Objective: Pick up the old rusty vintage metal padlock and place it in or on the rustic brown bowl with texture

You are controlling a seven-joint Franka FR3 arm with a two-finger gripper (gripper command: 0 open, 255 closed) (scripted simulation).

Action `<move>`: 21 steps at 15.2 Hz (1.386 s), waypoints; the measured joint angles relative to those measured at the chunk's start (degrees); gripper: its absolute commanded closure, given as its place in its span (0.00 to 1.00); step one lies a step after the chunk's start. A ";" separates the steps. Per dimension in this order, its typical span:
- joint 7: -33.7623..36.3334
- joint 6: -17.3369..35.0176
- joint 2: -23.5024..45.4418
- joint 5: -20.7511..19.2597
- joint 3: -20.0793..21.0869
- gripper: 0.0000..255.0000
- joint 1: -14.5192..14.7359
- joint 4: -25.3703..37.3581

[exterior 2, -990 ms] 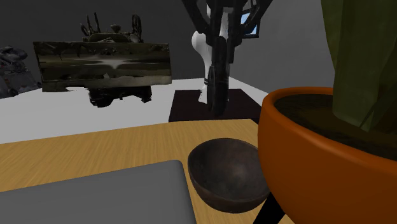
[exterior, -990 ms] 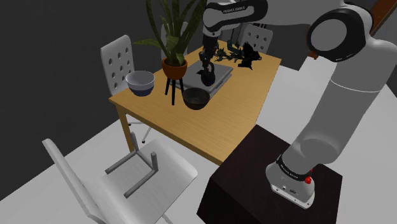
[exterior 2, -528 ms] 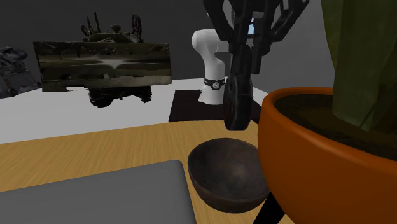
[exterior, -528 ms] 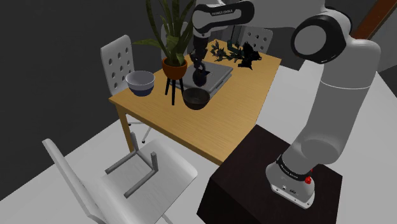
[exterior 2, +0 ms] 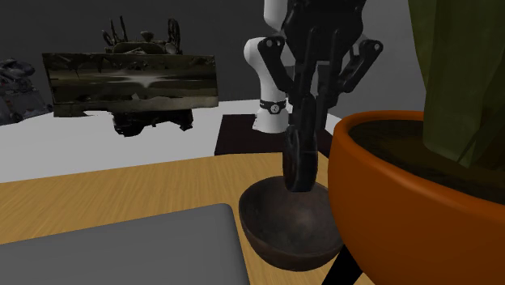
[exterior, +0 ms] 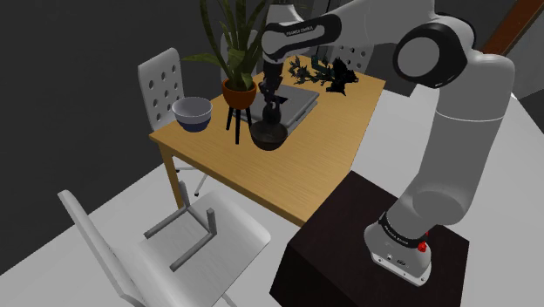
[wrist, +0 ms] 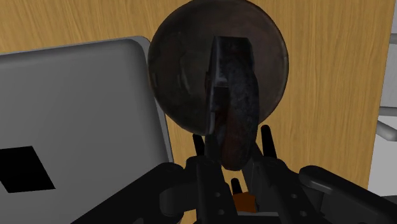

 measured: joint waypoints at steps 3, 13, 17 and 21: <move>-0.10 2.05 0.70 0.10 0.02 1.00 -0.06 -1.36; -0.13 6.45 2.33 0.30 0.13 1.00 -0.06 -4.11; -0.13 6.48 2.32 0.30 0.13 0.00 -0.06 -4.13; -0.12 6.48 2.31 0.30 0.13 0.00 -0.05 -4.13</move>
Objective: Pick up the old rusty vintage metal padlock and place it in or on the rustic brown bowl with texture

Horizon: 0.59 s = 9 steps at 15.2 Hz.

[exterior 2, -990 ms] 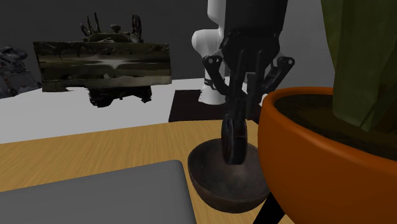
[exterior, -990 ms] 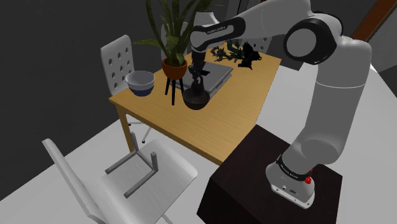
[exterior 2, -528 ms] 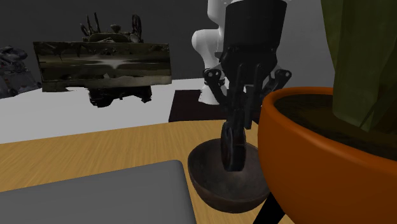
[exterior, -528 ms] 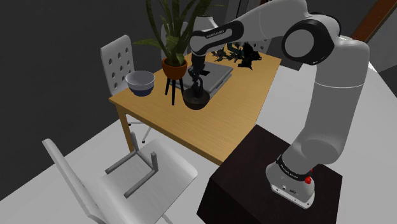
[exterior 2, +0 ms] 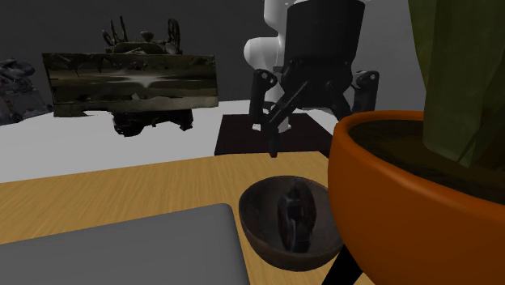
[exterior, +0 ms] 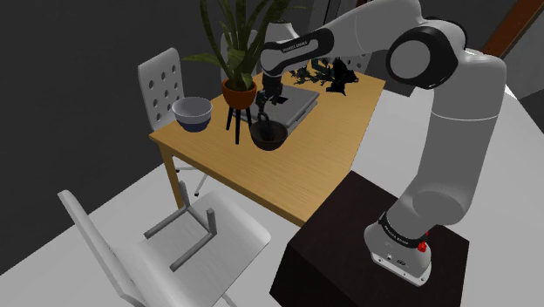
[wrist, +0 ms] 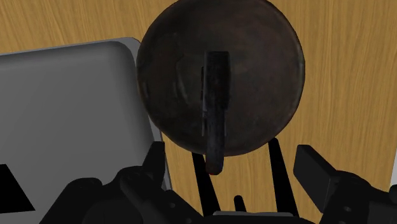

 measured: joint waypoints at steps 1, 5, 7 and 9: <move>0.00 0.00 0.00 0.00 0.00 0.00 0.00 0.00; 0.42 -4.53 -2.19 -0.33 -0.04 0.00 0.28 2.41; 0.23 -5.71 -2.77 -0.35 -0.13 0.00 0.16 3.01; 0.22 -6.01 -2.88 -0.36 -0.13 0.00 0.15 3.17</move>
